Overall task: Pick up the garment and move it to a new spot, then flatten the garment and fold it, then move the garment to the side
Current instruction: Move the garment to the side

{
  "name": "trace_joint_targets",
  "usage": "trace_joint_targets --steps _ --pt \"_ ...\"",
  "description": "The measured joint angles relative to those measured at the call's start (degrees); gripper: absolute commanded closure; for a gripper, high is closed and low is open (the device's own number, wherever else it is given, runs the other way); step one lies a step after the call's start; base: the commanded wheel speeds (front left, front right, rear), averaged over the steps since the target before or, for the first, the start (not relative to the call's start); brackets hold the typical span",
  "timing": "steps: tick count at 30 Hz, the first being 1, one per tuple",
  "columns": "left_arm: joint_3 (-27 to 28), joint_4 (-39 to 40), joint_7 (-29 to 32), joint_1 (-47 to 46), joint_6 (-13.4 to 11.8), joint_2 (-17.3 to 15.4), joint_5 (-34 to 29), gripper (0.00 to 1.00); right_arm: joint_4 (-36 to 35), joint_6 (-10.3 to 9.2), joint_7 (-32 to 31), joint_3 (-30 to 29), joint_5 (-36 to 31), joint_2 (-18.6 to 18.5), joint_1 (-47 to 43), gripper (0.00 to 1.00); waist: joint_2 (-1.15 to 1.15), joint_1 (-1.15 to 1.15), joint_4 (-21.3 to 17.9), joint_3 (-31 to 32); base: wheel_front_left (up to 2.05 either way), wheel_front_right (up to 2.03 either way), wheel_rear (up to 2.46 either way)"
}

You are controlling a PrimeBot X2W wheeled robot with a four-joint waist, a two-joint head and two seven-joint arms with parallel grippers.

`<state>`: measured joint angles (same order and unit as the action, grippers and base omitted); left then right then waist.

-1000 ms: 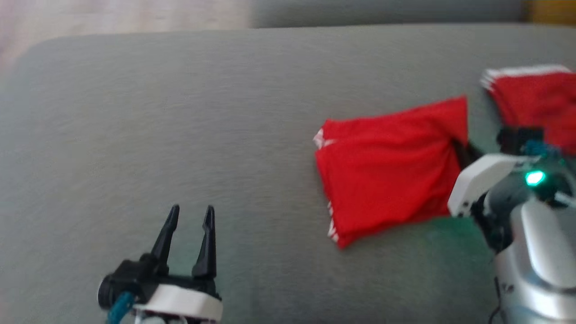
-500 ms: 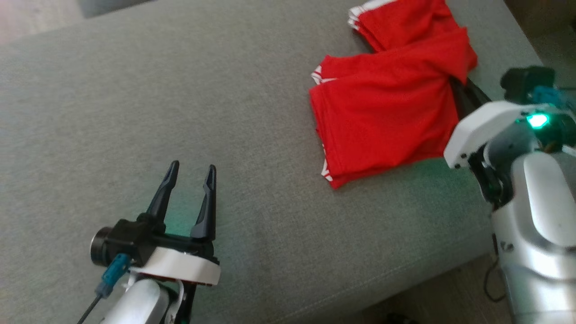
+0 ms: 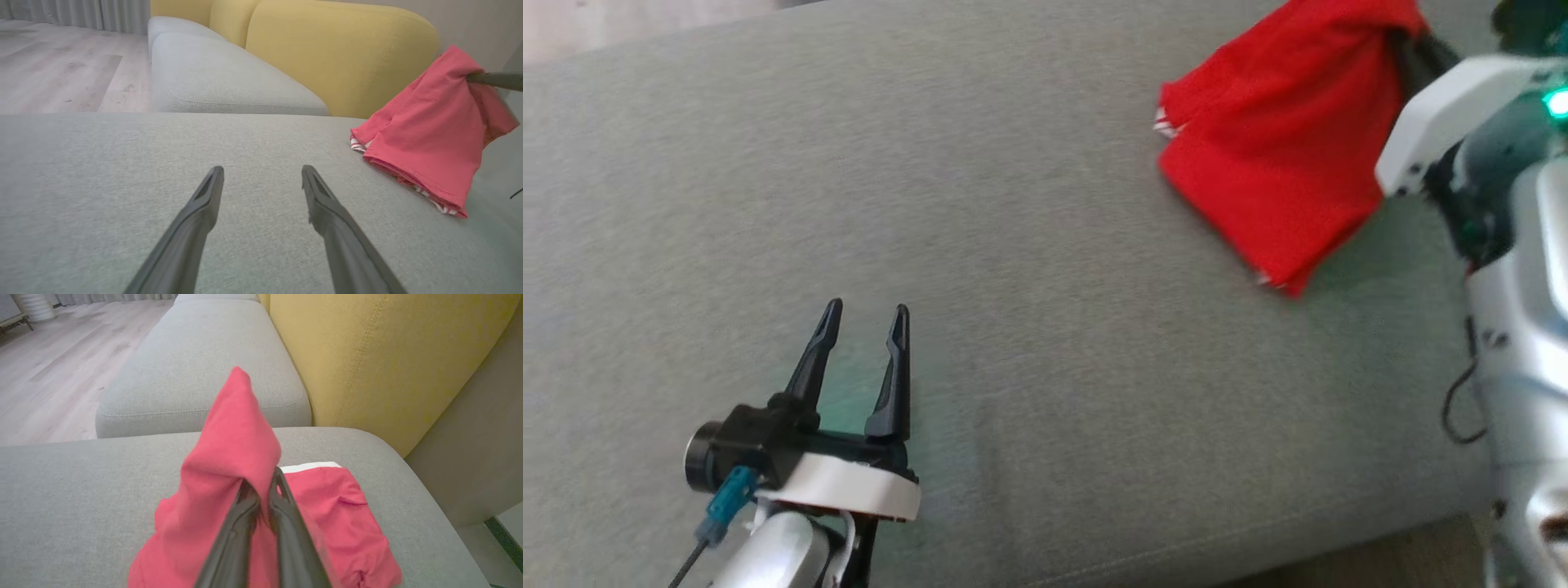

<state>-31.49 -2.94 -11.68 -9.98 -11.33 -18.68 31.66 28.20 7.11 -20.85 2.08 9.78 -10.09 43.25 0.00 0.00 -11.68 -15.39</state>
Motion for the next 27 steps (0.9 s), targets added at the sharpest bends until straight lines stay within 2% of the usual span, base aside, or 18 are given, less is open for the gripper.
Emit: trace_joint_targets --steps 6,7,13,14,15,16,17,20,23,27 --pt "0.0 0.3 -0.1 0.0 -0.1 0.0 0.2 0.0 3.7 0.0 -2.2 -3.3 -0.5 -5.4 4.4 1.0 0.0 0.0 3.4 -0.3 0.0 0.0 0.0" --pt "0.0 0.3 -0.1 0.0 -0.1 0.0 0.2 0.0 3.7 0.0 -2.2 -3.3 -0.5 -5.4 4.4 1.0 0.0 0.0 3.4 -0.3 0.0 0.0 0.0" --pt "-0.4 0.6 -0.1 0.0 0.0 0.2 0.1 0.0 5.4 0.0 -3.8 -8.9 -4.0 -11.7 5.6 1.0 0.0 0.0 6.3 -1.7 0.0 0.0 0.0" --pt "-0.4 0.6 -0.1 -0.1 0.0 0.3 0.1 0.0 5.8 0.0 -3.8 -9.7 -4.6 -12.3 5.6 0.96 0.0 0.0 6.7 -2.0 0.0 0.0 0.0" --pt "-0.5 0.6 -0.1 -0.1 0.0 0.4 0.1 0.0 6.1 0.0 -3.8 -10.4 -5.4 -12.8 5.6 0.67 0.0 0.01 7.1 -2.3 0.0 0.0 0.0" --pt "-0.6 0.6 -0.1 -0.1 0.0 0.4 0.1 0.0 6.5 0.0 -3.8 -11.2 -6.4 -13.2 5.6 0.03 0.0 0.01 7.4 -2.5 0.0 0.0 0.0" --pt "-0.7 0.6 -0.1 -0.2 0.0 0.5 0.1 0.0 7.0 0.0 -3.6 -11.9 -7.4 -13.4 5.5 0.0 0.0 0.01 7.7 -2.7 0.0 0.0 0.0" --pt "-1.0 0.5 -0.1 -0.2 0.2 0.7 0.1 0.0 8.0 0.0 -2.0 -14.3 -10.7 -13.4 5.4 0.0 0.0 0.01 8.6 -3.2 0.0 0.0 0.0" --pt "-1.5 0.2 -0.1 -0.3 0.2 0.8 0.1 0.0 8.5 0.0 -0.2 -16.3 -12.0 -11.1 5.4 0.0 0.0 0.01 8.8 -3.2 0.0 0.0 0.0" --pt "-1.5 -0.3 -0.1 -0.3 0.1 0.9 0.1 0.0 8.2 0.0 1.8 -14.3 -11.4 -7.3 5.3 0.0 0.0 0.01 8.7 -2.5 0.0 0.0 0.0"
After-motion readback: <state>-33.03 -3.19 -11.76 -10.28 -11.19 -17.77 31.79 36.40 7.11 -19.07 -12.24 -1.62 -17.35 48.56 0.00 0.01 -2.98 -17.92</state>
